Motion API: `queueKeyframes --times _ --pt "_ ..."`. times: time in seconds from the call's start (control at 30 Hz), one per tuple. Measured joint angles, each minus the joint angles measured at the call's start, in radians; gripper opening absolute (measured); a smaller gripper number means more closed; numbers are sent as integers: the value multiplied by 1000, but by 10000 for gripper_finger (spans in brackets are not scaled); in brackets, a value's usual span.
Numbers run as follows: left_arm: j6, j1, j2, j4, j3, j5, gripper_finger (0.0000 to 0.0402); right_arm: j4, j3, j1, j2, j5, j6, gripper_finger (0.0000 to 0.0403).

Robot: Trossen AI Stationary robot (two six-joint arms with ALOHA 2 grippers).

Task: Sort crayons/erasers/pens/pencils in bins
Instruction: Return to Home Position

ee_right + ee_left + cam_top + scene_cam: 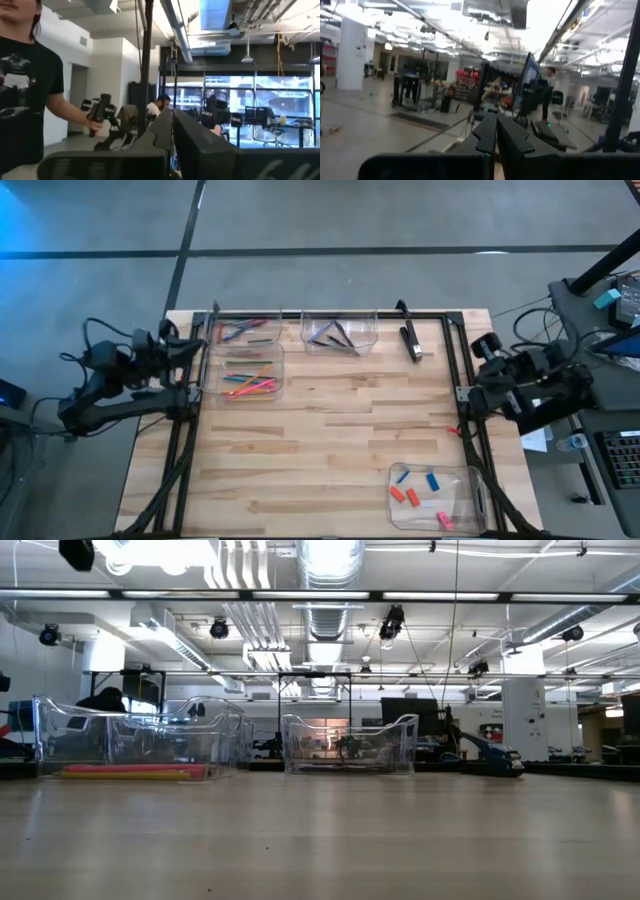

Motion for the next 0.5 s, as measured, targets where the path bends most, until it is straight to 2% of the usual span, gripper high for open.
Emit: queueKeyframes --times 0.17,0.27,0.4,0.5 --pt "1 0 -129 10 -138 14 0 199 -198 0 -117 0 58 9" --pt "5 -1 -132 34 -210 40 0 294 -315 0 -173 -1 75 9" --pt "44 0 -102 105 -262 55 0 467 -471 0 -161 8 46 9" --pt "38 -1 -94 149 -335 86 0 644 -591 0 -124 65 92 9"
